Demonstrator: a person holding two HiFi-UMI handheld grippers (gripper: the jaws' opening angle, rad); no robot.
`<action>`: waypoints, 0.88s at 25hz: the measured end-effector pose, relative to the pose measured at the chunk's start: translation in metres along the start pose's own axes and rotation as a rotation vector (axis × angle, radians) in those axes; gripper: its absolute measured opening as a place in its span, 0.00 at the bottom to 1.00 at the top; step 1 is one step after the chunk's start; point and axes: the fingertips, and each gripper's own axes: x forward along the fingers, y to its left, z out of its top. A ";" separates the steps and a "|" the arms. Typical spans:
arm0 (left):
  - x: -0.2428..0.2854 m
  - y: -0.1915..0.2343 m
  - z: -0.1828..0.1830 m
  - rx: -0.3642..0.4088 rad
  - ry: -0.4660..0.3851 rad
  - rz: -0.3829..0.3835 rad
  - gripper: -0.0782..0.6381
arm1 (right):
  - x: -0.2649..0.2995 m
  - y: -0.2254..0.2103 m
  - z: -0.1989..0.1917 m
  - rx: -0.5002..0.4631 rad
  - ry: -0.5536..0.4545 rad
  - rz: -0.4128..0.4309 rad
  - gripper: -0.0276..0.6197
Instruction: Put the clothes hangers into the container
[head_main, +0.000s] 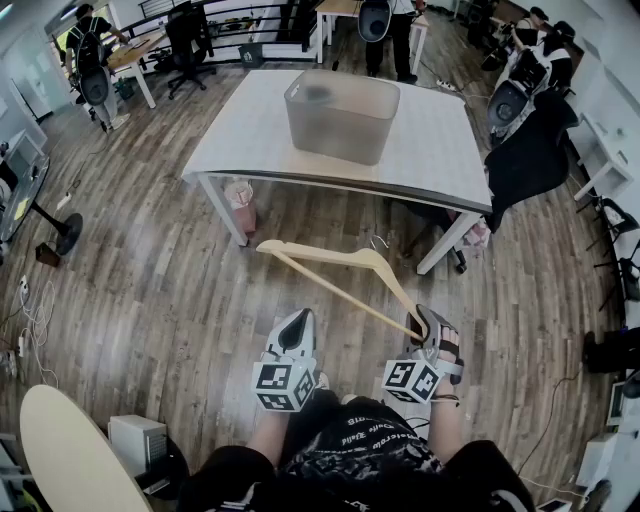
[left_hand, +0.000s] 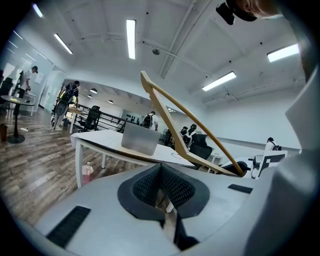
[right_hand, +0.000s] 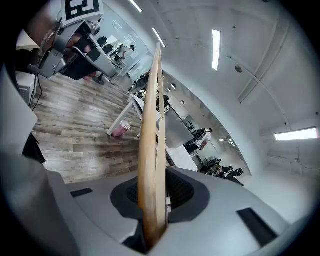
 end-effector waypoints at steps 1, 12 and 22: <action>-0.001 -0.002 -0.001 0.006 -0.001 0.003 0.14 | -0.003 0.000 -0.003 0.000 -0.001 0.000 0.14; -0.005 -0.035 -0.012 0.059 0.002 -0.017 0.14 | -0.015 -0.001 -0.027 0.049 -0.001 0.007 0.14; 0.011 -0.010 -0.012 0.080 0.025 -0.058 0.14 | 0.003 0.005 -0.008 0.056 0.012 -0.010 0.15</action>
